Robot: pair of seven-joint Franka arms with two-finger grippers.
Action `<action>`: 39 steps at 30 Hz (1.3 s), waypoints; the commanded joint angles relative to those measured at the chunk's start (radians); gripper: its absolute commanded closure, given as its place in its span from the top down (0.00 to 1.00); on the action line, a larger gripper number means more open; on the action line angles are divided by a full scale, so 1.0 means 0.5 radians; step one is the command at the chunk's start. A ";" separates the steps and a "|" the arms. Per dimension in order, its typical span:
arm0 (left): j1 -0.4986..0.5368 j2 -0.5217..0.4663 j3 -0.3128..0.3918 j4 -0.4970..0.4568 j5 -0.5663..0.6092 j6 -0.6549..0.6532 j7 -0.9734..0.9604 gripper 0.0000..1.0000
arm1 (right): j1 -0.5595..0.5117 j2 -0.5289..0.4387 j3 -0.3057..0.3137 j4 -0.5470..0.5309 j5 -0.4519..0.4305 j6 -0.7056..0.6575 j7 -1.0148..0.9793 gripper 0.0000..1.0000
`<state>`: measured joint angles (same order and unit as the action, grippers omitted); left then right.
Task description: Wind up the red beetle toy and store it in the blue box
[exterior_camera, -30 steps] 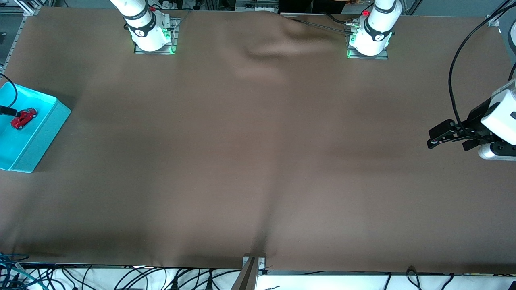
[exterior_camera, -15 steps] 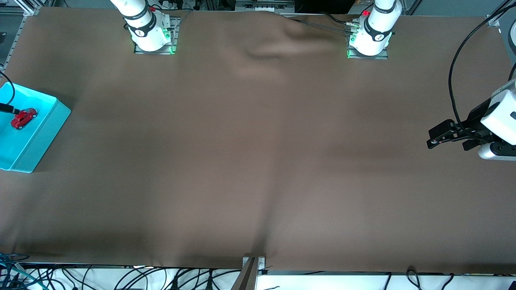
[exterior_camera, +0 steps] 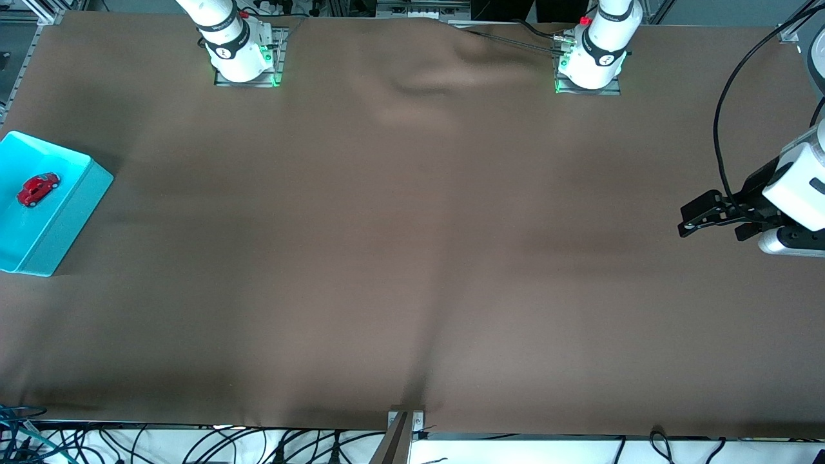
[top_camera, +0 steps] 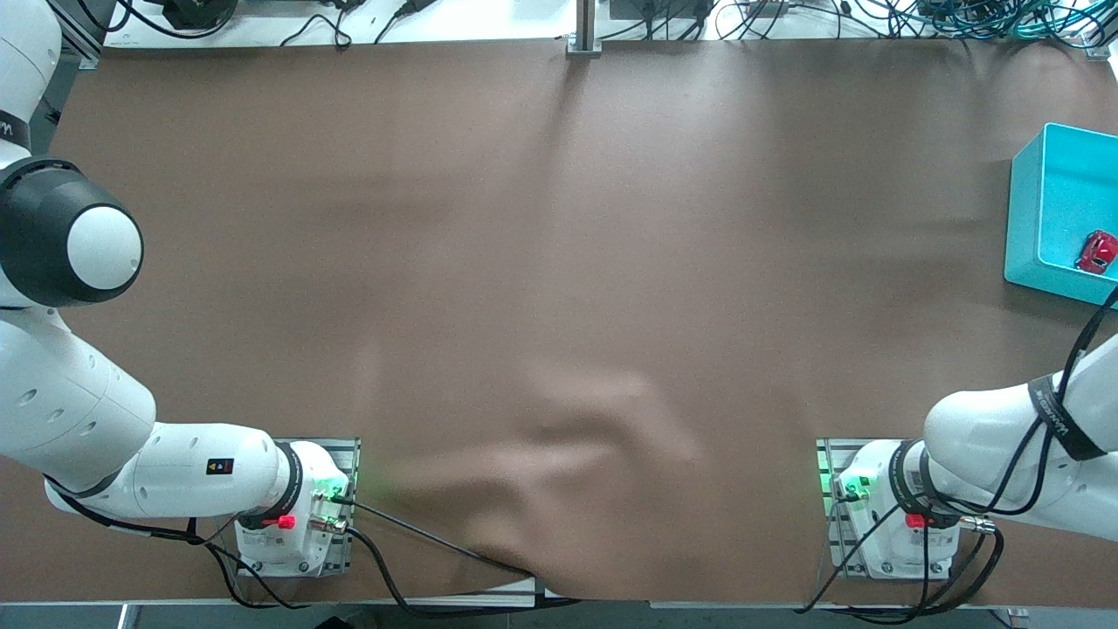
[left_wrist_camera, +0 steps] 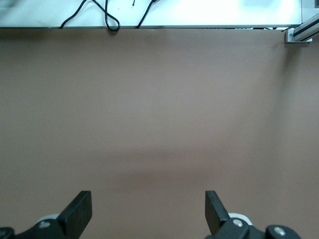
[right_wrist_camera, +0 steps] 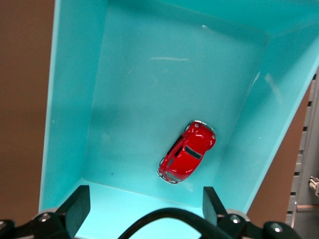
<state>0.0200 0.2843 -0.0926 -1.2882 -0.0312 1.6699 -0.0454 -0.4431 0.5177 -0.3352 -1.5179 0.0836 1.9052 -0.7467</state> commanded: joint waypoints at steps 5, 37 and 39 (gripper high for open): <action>0.000 -0.013 -0.002 -0.007 0.023 -0.020 0.045 1.00 | -0.031 -0.142 0.060 0.035 -0.060 -0.178 -0.004 1.00; 0.012 -0.016 -0.045 -0.004 0.023 -0.026 0.036 1.00 | 0.110 -0.544 0.106 0.008 -0.100 -0.592 -0.004 1.00; 0.012 -0.016 -0.045 -0.001 0.023 -0.026 0.039 1.00 | 0.134 -0.572 0.106 0.008 -0.100 -0.626 -0.004 1.00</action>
<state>0.0189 0.2843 -0.1134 -1.2882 -0.0312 1.6699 -0.0455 -0.4010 0.2848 -0.2870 -1.5020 0.0558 1.6295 -0.7467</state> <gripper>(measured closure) 0.000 0.000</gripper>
